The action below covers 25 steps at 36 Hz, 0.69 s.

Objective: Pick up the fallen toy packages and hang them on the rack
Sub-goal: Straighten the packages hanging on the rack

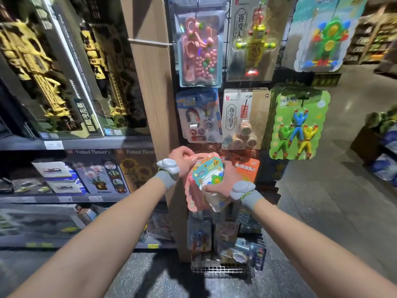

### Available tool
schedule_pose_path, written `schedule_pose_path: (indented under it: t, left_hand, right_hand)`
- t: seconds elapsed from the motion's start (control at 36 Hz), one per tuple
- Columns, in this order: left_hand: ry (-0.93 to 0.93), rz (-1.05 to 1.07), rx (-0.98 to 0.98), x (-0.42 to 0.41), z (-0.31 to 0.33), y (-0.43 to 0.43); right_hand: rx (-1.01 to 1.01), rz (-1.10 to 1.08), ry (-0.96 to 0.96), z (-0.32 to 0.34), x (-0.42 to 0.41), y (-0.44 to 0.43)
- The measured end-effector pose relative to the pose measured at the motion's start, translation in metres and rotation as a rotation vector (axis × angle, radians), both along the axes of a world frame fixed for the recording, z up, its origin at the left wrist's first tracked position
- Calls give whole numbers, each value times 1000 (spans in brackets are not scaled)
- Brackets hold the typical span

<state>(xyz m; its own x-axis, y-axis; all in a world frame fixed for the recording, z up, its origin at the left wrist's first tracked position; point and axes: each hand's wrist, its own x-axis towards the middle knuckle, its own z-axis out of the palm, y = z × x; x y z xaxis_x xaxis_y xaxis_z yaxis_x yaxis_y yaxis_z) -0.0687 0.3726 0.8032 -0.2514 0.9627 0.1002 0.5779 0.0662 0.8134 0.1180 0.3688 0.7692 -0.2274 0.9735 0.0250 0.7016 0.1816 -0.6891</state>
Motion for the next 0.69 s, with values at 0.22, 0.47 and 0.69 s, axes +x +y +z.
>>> schedule_pose_path:
  t: [0.22, 0.47, 0.69]
  left_hand:
    - [140, -33, -12, -6, 0, -1]
    - [157, 53, -19, -3, 2, 2]
    - [353, 34, -26, -4, 5, 7]
  right_hand:
    - [26, -12, -108, 6, -10, 1]
    - [25, -1, -62, 6, -15, -4]
    - [15, -5, -46, 13, -11, -6]
